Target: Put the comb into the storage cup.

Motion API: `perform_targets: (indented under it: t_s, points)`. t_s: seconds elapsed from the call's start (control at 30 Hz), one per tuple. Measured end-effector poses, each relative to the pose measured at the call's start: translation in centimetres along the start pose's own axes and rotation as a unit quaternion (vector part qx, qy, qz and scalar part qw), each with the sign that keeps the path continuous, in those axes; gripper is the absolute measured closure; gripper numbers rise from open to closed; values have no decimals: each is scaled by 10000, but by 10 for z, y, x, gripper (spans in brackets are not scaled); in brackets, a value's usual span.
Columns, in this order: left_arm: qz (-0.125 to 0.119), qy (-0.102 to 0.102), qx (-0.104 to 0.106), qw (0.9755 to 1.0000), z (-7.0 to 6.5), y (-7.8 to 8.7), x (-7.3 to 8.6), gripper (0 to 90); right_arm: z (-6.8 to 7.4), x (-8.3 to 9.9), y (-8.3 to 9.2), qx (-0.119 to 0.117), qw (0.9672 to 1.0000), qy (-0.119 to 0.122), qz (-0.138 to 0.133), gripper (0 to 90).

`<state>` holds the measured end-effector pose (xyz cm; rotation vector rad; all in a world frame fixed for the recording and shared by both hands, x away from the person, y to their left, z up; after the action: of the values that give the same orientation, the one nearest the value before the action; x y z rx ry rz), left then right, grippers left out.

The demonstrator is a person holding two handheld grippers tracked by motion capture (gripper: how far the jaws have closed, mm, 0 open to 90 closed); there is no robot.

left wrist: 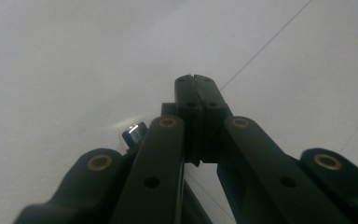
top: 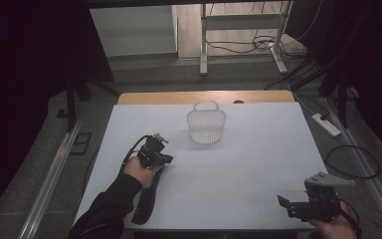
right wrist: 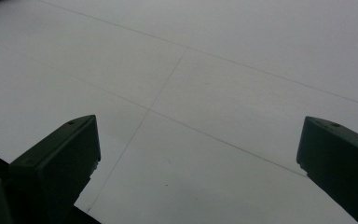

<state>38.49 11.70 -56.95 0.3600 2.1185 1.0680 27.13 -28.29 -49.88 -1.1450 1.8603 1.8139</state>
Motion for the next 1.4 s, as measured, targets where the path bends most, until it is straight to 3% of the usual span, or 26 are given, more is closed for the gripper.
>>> perform_targets:
  t_s: [0.63, 1.4]
  points:
    - [200, 267, -114, 9994, 15, -5, 11, 887, 0, 0, 0, -10, 10000, 18, 4, 0]
    - [313, 557, -231, 9977, 36, 14, 33, 888, 0, 0, 0, 0, 10000, 9, 7, 2]
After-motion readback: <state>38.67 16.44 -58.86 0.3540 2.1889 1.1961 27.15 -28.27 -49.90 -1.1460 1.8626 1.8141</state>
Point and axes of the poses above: each handheld gripper's, and its own axes: y roughly backward along the jaws, x roughly out of its underside, z roughly to its left, the point moved 8 cm from there along -y, roughly forward along the jaws, and after that the axes turned 15 degrees about x, right-handed, at the moved point
